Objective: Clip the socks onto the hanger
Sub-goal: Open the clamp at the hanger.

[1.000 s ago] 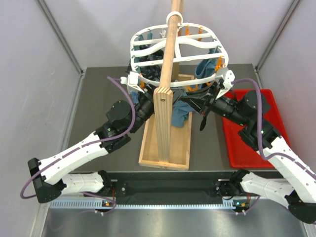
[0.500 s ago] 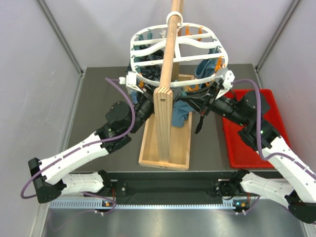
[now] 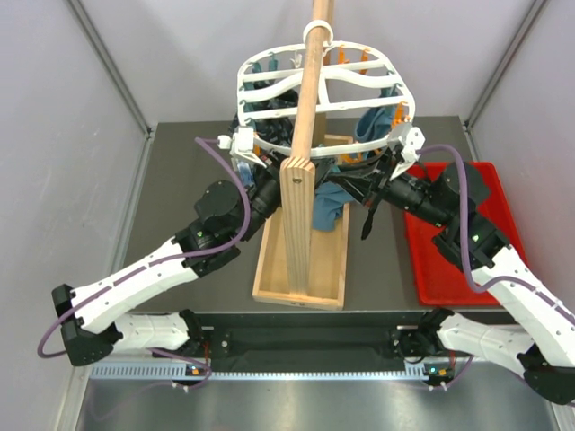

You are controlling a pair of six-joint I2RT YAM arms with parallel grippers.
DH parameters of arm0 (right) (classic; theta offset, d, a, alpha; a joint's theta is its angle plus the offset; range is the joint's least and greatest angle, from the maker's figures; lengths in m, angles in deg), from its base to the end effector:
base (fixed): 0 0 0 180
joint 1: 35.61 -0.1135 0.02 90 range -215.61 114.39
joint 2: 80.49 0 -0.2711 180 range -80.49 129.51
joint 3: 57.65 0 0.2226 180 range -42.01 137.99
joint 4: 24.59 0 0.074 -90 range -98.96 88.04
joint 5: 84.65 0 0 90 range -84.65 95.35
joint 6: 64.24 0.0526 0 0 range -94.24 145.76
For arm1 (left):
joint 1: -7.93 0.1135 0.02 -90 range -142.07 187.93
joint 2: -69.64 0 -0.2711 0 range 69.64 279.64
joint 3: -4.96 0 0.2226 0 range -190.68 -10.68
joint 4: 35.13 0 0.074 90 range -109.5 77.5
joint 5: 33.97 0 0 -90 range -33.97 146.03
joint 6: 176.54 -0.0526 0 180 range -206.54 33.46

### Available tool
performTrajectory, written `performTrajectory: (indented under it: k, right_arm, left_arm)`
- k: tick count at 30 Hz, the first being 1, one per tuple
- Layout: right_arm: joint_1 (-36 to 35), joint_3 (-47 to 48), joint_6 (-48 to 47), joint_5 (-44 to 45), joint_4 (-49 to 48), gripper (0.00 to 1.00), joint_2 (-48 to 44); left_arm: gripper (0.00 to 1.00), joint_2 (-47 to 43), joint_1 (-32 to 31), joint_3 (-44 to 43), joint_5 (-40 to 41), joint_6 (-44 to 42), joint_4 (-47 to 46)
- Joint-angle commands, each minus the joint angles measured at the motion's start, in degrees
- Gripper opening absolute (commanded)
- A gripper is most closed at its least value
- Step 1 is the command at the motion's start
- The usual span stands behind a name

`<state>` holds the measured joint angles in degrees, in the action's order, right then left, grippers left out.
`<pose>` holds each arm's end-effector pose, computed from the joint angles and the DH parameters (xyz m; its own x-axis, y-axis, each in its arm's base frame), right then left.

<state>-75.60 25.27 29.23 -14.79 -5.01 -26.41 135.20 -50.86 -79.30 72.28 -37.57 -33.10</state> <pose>0.1245 0.1281 0.4603 0.0708 0.1335 -0.9885 -0.8696 0.4937 0.0044 0.1359 -0.1959 0.4674 -0.4170 -0.7093 -0.5683 0.5600 0.2920 -0.7754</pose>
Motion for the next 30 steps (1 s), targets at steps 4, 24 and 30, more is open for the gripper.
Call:
performTrajectory:
  k: [4,24,30]
  right_arm:
    - [0.2,2.1,-1.0,5.0,4.9,0.0,1.6]
    - [0.3,2.6,4.7,3.8,10.3,0.59,-4.8]
    - [0.3,-8.6,3.9,9.6,12.7,0.61,-12.6]
  left_arm:
    - [0.17,0.6,0.1,-2.4,4.0,-3.4,1.5]
    - [0.0,-1.3,0.1,-0.9,2.1,-4.2,2.4]
    - [0.0,-1.1,0.1,-0.6,-0.3,-6.4,1.7]
